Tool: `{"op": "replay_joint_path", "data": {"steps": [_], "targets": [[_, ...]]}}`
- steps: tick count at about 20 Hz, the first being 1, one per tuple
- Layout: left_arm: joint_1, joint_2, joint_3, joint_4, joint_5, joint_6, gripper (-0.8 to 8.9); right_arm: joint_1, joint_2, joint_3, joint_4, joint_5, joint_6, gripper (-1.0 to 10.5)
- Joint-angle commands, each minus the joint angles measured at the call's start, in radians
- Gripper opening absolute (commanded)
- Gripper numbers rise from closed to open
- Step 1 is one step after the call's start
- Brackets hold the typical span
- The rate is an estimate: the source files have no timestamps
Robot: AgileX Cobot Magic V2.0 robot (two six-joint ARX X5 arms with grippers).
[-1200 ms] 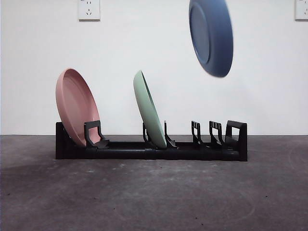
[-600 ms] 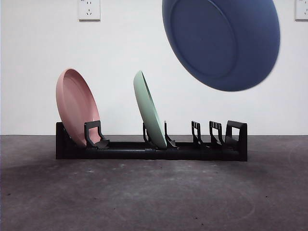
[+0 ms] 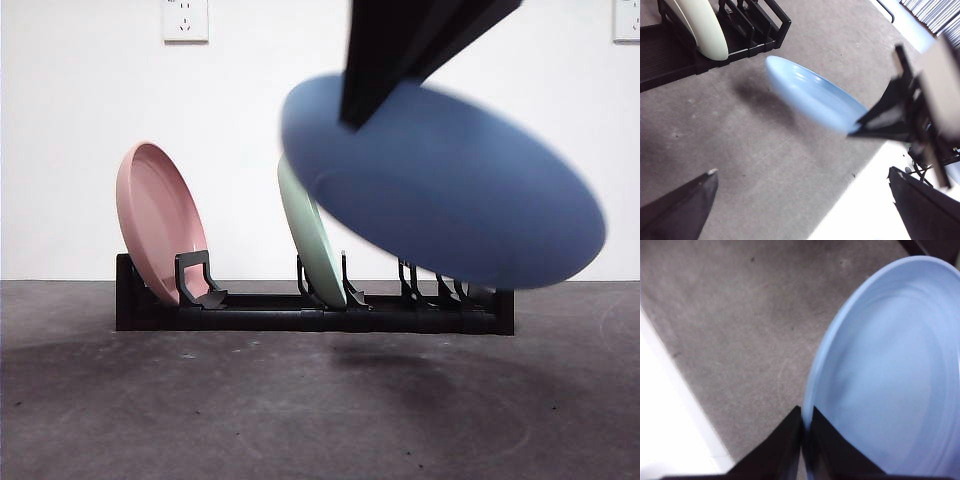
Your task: Place the plate
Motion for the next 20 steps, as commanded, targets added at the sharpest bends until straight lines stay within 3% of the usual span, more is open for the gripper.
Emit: {"op": "replay_joint_path", "data": {"steps": [1, 7, 11, 17, 20], "targets": [[-0.005, 0.01, 0.021, 0.019, 0.0, 0.014, 5.59, 0.061, 0.095, 0.005, 0.037, 0.02, 0.0, 0.1], [-0.005, 0.012, 0.021, 0.019, 0.0, 0.013, 5.59, 0.138, 0.301, 0.005, 0.094, 0.21, 0.072, 0.1], [-0.005, 0.012, 0.021, 0.02, 0.0, 0.014, 5.59, 0.139, 0.399, 0.005, 0.1, 0.217, 0.113, 0.1], [-0.005, 0.012, 0.021, 0.023, 0.0, 0.014, 5.59, 0.154, 0.436, 0.005, 0.161, 0.227, 0.113, 0.2], [-0.005, 0.012, 0.021, 0.026, 0.0, 0.014, 5.59, 0.154, 0.436, 0.005, 0.163, 0.223, 0.122, 1.4]]}}
